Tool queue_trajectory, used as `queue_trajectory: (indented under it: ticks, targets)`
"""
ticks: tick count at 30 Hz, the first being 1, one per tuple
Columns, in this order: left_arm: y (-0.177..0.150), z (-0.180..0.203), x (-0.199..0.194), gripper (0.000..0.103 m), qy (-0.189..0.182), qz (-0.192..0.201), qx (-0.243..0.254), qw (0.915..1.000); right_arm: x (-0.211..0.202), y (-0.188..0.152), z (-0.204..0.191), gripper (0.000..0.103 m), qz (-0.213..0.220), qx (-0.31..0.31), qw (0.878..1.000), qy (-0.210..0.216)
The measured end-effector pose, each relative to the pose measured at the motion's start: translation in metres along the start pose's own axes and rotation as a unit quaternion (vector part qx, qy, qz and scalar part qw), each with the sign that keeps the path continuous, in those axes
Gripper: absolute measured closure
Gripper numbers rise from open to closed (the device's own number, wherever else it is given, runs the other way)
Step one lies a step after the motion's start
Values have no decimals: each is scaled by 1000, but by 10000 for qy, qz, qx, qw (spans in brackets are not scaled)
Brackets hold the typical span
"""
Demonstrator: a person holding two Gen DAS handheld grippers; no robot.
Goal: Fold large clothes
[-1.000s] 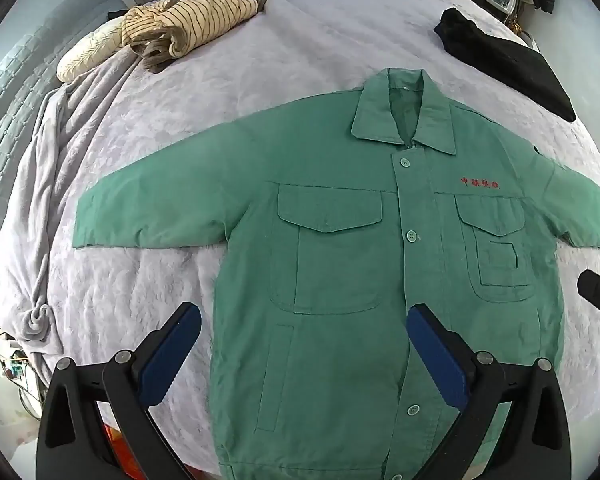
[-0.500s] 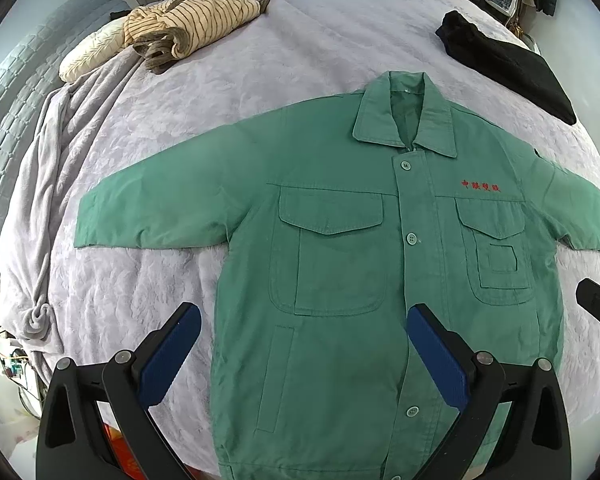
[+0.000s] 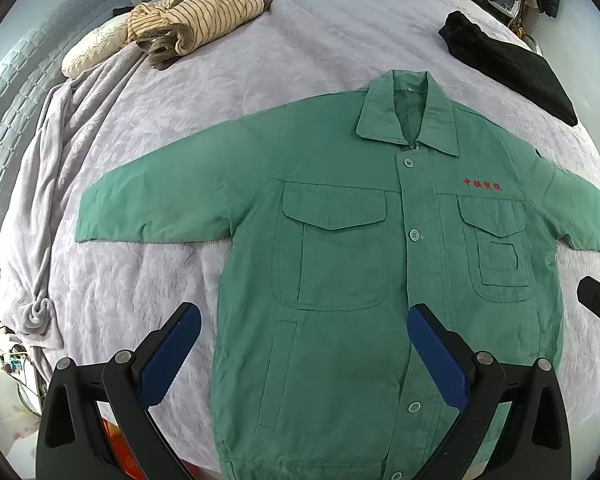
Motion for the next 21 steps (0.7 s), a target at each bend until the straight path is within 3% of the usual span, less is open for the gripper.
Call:
queue_trajectory:
  ticks: [21]
  targets:
    - [-6,-1,-2,0,8,10,-8,10000,-4,-2,-1,0,3,59,10000,27]
Point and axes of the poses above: each gripper's, at about its wrist camera, not at the fingertips, and x roughly the way its jaws point, z to its right, y to its top, the point moved 3 cm from there along x, roughly the way its jaws point, and after that the axes turned 15 degrees about z, right-handed, at the moved point
